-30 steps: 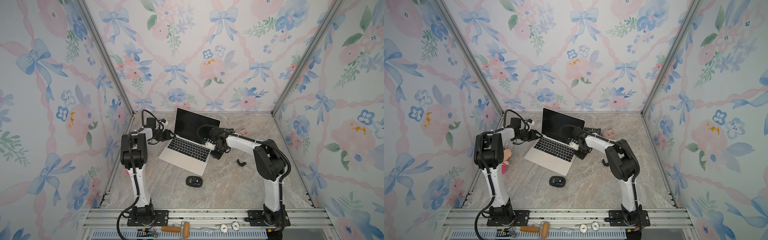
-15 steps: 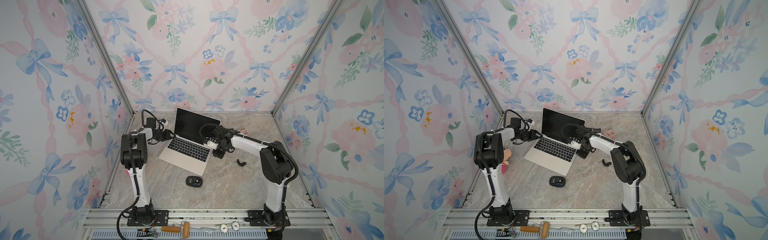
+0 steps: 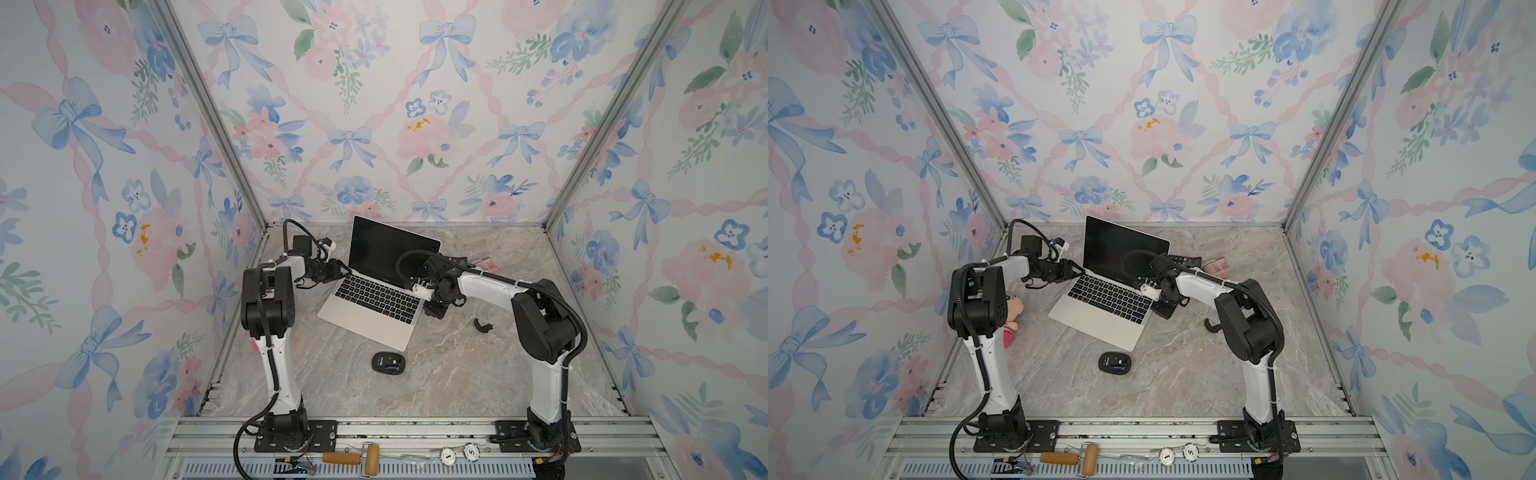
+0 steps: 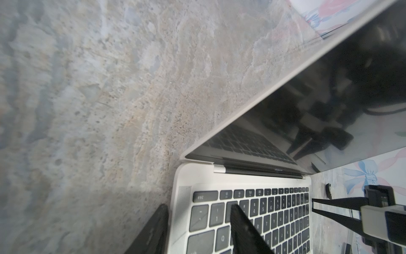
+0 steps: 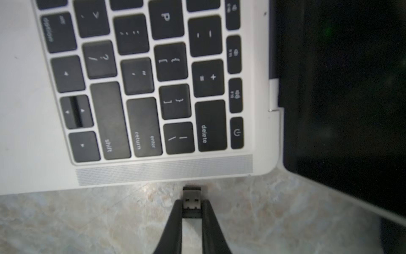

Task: Insert the wireless mouse receiver into the laptop
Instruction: Insert the USB plug into the laptop.

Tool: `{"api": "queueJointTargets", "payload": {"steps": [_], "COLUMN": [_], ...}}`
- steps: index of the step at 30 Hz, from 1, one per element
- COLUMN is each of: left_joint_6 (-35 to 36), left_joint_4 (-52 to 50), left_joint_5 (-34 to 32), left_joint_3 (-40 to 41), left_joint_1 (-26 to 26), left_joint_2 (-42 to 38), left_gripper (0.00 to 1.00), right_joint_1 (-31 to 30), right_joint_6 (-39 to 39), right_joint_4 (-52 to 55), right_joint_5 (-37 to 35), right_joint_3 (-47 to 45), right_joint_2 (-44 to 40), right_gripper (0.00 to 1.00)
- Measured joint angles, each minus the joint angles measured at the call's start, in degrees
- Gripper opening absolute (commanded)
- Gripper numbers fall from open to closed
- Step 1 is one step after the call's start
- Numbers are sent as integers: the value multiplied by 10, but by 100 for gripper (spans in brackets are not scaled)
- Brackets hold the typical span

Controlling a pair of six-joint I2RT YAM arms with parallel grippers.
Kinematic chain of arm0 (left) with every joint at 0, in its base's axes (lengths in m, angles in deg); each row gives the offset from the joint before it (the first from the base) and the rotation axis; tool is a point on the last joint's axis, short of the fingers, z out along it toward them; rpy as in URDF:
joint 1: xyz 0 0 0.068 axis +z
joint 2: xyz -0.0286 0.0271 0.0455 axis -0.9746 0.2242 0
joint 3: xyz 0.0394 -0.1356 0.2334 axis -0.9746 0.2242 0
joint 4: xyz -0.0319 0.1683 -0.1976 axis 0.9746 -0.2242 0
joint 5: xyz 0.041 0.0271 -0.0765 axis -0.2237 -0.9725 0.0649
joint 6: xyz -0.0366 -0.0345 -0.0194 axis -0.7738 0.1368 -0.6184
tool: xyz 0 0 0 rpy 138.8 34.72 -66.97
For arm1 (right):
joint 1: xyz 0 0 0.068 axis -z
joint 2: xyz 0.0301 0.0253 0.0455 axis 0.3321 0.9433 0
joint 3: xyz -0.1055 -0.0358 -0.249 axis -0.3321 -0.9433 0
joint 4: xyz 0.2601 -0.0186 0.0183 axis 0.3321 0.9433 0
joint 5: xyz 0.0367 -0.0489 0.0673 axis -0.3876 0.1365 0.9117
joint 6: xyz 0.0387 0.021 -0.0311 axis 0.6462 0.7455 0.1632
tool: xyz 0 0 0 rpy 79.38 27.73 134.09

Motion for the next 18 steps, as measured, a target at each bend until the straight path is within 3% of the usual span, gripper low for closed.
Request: {"api": "queueJointTargets", "payload": {"steps": [18], "left_joint_6": [0], "left_joint_4": [-3], "left_joint_5": [2], "left_joint_3": [-2], "left_joint_1": [0], "left_joint_2": [1], "left_gripper": [49], "right_joint_1": [-11], "right_joint_6": [0], "right_joint_4": [2], "right_joint_5": [0], "right_joint_3": [24], "right_joint_2": [12], "right_gripper": [4]}}
